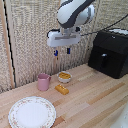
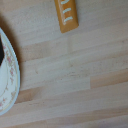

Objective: Extend the gripper towards the air fryer handle. Grasp the air fryer handle and pull it to open the air fryer. Release the air fryer handle and move the gripper to the bread. Grasp the bread with the gripper and move it to the air fryer basket. Release the bread inside the air fryer and retract the gripper.

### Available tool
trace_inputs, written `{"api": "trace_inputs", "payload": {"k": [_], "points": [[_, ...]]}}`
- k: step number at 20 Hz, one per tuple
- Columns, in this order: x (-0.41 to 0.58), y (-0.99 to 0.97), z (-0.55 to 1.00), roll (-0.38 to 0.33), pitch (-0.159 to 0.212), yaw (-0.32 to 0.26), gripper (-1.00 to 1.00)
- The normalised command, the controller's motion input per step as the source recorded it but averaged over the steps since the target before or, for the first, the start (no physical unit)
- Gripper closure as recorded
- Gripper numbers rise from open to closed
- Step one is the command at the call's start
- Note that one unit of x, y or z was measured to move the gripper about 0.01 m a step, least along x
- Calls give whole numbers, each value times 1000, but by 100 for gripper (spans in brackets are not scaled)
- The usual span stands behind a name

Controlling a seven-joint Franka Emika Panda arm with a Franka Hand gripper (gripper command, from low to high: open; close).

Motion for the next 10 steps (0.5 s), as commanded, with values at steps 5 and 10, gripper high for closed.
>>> {"api": "trace_inputs", "payload": {"k": [5,10], "points": [[129,22,25,-84,-42,-368,-100],[151,0,0,-102,-42,-367,-100]]}}
